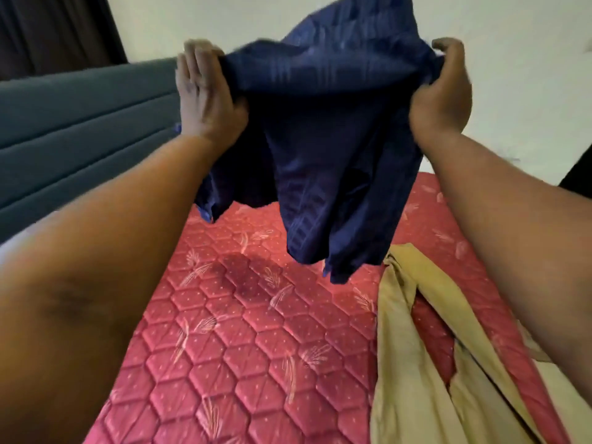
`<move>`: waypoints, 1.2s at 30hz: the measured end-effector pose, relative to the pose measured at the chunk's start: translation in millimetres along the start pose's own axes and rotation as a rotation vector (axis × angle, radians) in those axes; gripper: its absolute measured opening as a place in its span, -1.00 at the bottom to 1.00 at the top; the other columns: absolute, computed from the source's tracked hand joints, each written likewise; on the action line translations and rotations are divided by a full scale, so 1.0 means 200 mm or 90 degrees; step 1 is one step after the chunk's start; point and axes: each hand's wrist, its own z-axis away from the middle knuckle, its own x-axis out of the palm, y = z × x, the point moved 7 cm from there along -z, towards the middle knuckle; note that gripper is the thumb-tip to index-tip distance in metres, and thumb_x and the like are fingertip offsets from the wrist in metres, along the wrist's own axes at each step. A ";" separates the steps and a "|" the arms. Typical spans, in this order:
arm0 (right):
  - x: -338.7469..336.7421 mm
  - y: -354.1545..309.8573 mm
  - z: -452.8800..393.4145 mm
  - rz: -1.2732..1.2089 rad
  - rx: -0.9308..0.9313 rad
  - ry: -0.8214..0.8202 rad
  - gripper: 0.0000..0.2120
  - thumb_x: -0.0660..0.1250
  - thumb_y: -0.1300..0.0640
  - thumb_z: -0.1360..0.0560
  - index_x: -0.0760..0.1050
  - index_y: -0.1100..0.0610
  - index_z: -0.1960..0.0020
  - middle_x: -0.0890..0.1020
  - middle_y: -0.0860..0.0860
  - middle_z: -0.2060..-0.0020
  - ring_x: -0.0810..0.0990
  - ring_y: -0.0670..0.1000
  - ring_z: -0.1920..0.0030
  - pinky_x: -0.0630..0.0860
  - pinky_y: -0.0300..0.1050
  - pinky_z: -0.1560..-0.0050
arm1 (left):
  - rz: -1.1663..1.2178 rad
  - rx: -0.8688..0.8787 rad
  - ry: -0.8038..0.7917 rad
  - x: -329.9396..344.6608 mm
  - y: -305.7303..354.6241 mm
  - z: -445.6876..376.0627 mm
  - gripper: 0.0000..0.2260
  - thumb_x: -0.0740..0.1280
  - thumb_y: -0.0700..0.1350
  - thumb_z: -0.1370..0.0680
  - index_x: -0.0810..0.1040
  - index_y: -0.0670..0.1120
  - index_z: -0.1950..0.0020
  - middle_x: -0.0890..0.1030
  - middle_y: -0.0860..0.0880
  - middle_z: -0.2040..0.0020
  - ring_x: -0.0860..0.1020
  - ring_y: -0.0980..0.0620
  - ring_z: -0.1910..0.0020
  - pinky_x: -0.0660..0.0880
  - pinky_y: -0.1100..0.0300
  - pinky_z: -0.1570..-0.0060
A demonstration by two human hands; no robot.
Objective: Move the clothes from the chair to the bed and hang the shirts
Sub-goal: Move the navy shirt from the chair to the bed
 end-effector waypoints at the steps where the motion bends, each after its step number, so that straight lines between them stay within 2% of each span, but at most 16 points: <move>1: 0.05 0.07 0.04 -0.009 0.011 -0.007 -0.54 0.08 0.25 -0.49 0.33 0.03 -0.37 0.59 -0.05 -0.07 0.50 0.00 0.07 0.29 -0.18 0.13 | 0.006 0.018 -0.007 0.09 -0.03 0.05 -0.41 0.15 -0.04 -0.42 0.29 -0.39 -0.35 0.30 -0.43 -0.36 0.23 -0.26 -0.37 0.03 -0.06 -0.44; 4: 0.21 0.35 0.26 -0.005 0.015 -0.089 -0.54 0.15 0.25 -0.49 0.25 0.13 -0.38 0.60 0.09 0.00 0.58 0.18 0.10 0.41 -0.03 0.16 | 0.010 0.082 -0.054 0.36 -0.12 0.31 -0.55 0.19 0.00 -0.36 0.42 -0.33 -0.07 0.47 -0.37 -0.03 0.40 -0.28 -0.03 0.25 -0.14 -0.08; 8: 0.43 0.85 0.80 0.086 0.021 -0.282 -0.54 0.29 0.29 -0.40 0.31 0.06 -0.26 0.64 0.19 0.06 0.63 0.29 0.09 0.51 0.10 0.21 | -0.026 0.205 -0.273 0.74 -0.25 0.95 -0.75 0.21 0.01 -0.29 0.40 -0.15 0.19 0.47 -0.24 0.22 0.47 -0.24 0.26 0.35 -0.03 0.29; 10: 0.48 1.07 1.16 0.181 0.001 -0.391 -0.56 0.28 0.23 -0.32 0.40 -0.05 -0.17 0.67 0.12 0.11 0.64 0.25 0.12 0.54 0.08 0.20 | -0.029 0.223 -0.397 0.87 -0.32 1.34 -0.82 0.19 -0.01 -0.25 0.40 -0.08 0.24 0.47 -0.14 0.26 0.48 -0.19 0.32 0.35 0.05 0.35; 14: 0.50 1.35 1.92 0.211 -0.059 -0.640 -0.81 0.22 0.09 -0.28 0.54 -0.02 0.14 0.65 0.01 0.31 0.64 0.16 0.25 0.47 0.05 0.33 | -0.070 0.255 -0.639 1.01 -0.42 2.16 -0.80 0.16 -0.03 -0.18 0.48 0.01 0.25 0.51 0.05 0.29 0.50 -0.04 0.30 0.31 0.12 0.29; 16: 0.45 1.48 2.28 0.250 -0.092 -0.788 -0.76 0.15 0.02 -0.24 0.57 -0.06 0.23 0.61 -0.05 0.39 0.63 0.07 0.33 0.47 -0.02 0.37 | -0.093 0.261 -0.737 1.02 -0.45 2.52 -0.81 0.23 -0.08 -0.18 0.50 0.05 0.24 0.53 0.09 0.30 0.53 0.03 0.30 0.36 0.17 0.28; 18: 0.34 1.56 2.56 0.298 -0.116 -0.899 -0.81 0.18 0.03 -0.23 0.55 -0.10 0.26 0.57 -0.08 0.40 0.61 0.02 0.33 0.44 -0.04 0.36 | -0.105 0.248 -0.832 0.98 -0.47 2.84 -0.81 0.23 -0.11 -0.20 0.53 0.07 0.24 0.55 0.12 0.31 0.56 0.08 0.33 0.42 0.25 0.33; 20: 0.25 1.62 2.77 0.325 -0.085 -1.025 -0.76 0.24 0.13 -0.27 0.58 -0.10 0.14 0.60 -0.06 0.26 0.62 0.07 0.16 0.44 0.06 0.20 | -0.136 0.233 -0.897 0.93 -0.48 3.05 -0.78 0.21 -0.12 -0.18 0.58 0.07 0.28 0.58 0.13 0.32 0.59 0.10 0.35 0.48 0.31 0.37; 22: 0.15 1.68 2.91 0.373 -0.103 -1.101 -0.66 0.22 0.18 -0.43 0.56 -0.10 -0.12 0.59 0.01 -0.04 0.53 0.13 -0.14 0.34 0.12 -0.08 | -0.164 0.213 -0.927 0.89 -0.48 3.18 -0.76 0.24 -0.14 -0.13 0.61 0.06 0.31 0.61 0.11 0.31 0.62 0.08 0.31 0.53 0.30 0.33; 24: 0.06 1.72 2.98 0.409 -0.115 -1.150 -0.63 0.15 0.15 -0.53 0.50 -0.10 -0.27 0.54 0.03 -0.18 0.45 0.14 -0.27 0.25 0.09 -0.19 | -0.182 0.193 -0.945 0.84 -0.47 3.27 -0.74 0.28 -0.17 -0.08 0.63 0.05 0.31 0.63 0.12 0.29 0.64 0.07 0.23 0.55 0.27 0.22; 27: -0.02 1.76 3.03 0.443 -0.120 -1.202 -0.60 0.13 0.14 -0.57 0.45 -0.14 -0.35 0.49 0.02 -0.24 0.39 0.09 -0.33 0.19 0.08 -0.26 | -0.185 0.169 -0.989 0.79 -0.45 3.39 -0.62 0.44 -0.18 0.08 0.64 0.07 0.31 0.64 0.17 0.28 0.64 0.08 0.16 0.56 0.19 0.00; 30: -0.07 1.77 3.04 0.462 -0.128 -1.206 -0.57 0.10 0.17 -0.58 0.44 -0.16 -0.35 0.47 0.02 -0.25 0.37 0.10 -0.33 0.17 0.08 -0.28 | -0.212 0.137 -1.025 0.75 -0.40 3.44 -0.62 0.48 -0.14 0.12 0.62 0.05 0.34 0.62 0.17 0.32 0.64 0.06 0.17 0.38 0.13 -0.13; 31: -0.08 1.76 3.04 0.468 -0.128 -1.210 -0.56 0.10 0.19 -0.57 0.44 -0.17 -0.35 0.47 0.02 -0.25 0.36 0.10 -0.33 0.17 0.08 -0.29 | -0.234 0.143 -1.037 0.72 -0.37 3.44 -0.63 0.50 -0.12 0.06 0.65 0.05 0.27 0.65 0.14 0.25 0.65 0.04 0.08 0.31 0.10 -0.20; 32: -0.10 1.75 3.06 0.473 -0.126 -1.220 -0.55 0.11 0.20 -0.57 0.44 -0.17 -0.35 0.46 0.02 -0.25 0.36 0.10 -0.34 0.17 0.09 -0.30 | -0.264 0.139 -1.070 0.70 -0.35 3.44 -0.61 0.51 -0.09 -0.09 0.67 0.04 0.08 0.68 0.09 0.06 0.60 0.00 -0.14 0.24 0.06 -0.32; 34: -0.13 1.73 3.10 0.490 -0.115 -1.260 -0.55 0.13 0.21 -0.56 0.45 -0.17 -0.34 0.46 0.02 -0.26 0.36 0.10 -0.35 0.16 0.09 -0.33 | -0.333 0.092 -1.181 0.65 -0.36 3.52 -0.54 0.34 -0.07 -0.44 0.47 0.01 -0.35 0.48 0.01 -0.38 0.26 -0.07 -0.50 0.05 -0.04 -0.50; 36: -0.17 1.69 3.15 0.513 -0.119 -1.295 -0.56 0.16 0.22 -0.54 0.47 -0.14 -0.33 0.47 0.03 -0.28 0.37 0.11 -0.35 0.14 0.10 -0.35 | -0.343 0.031 -1.272 0.61 -0.35 3.57 -0.50 0.26 -0.01 -0.50 0.36 0.05 -0.45 0.38 0.00 -0.47 0.20 -0.09 -0.52 0.13 -0.02 -0.49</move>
